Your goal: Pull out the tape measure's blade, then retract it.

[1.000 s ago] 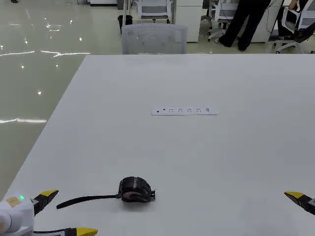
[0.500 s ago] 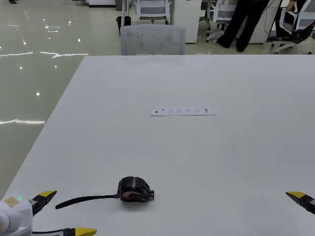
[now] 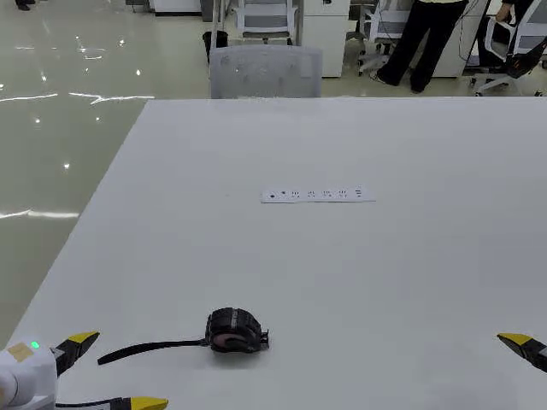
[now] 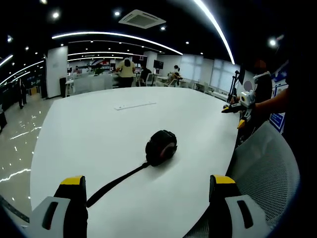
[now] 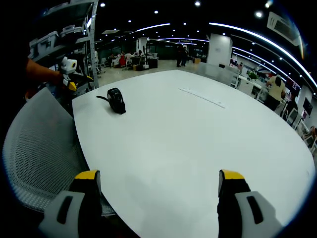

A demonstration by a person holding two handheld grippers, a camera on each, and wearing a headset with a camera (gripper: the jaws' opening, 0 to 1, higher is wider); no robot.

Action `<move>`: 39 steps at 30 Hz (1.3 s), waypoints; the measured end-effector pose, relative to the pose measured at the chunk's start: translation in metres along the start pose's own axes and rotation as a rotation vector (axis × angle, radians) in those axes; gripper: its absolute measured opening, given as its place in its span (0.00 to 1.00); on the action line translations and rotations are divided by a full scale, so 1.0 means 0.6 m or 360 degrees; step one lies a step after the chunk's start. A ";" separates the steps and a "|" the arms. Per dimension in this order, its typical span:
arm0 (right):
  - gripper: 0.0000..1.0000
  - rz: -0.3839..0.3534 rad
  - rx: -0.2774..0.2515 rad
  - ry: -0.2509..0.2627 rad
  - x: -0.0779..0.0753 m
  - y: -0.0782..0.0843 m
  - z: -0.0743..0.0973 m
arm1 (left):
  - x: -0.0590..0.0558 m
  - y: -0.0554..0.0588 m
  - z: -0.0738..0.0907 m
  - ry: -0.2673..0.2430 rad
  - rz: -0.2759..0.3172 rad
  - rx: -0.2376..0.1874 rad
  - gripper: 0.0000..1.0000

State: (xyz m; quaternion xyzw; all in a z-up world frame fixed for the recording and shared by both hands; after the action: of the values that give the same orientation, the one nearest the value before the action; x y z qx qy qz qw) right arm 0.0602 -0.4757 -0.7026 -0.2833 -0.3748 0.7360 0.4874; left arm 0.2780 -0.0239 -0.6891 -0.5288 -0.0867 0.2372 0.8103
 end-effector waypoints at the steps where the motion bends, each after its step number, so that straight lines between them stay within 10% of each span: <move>1: 1.00 0.0001 0.0000 0.0001 0.000 0.000 0.000 | 0.000 0.001 0.000 -0.0001 -0.0001 0.0005 1.00; 39: 1.00 -0.0011 0.0011 -0.0004 0.016 0.013 0.004 | -0.021 -0.010 -0.018 0.0018 0.0008 -0.0019 1.00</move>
State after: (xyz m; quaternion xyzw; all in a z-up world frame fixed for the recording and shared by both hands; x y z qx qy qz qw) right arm 0.0509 -0.4692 -0.7085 -0.2794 -0.3740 0.7359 0.4904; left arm 0.2729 -0.0405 -0.6868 -0.5351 -0.0822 0.2357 0.8071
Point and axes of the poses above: the centre of the closed fingertips' face, and the gripper's own axes: z roughly backward along the fingers, x roughly to its left, y roughly out of its underside, the point moved 4 cm from there along z, roughly backward along the fingers, and after that the axes turned 5 degrees about -x, right-handed, at the moved point
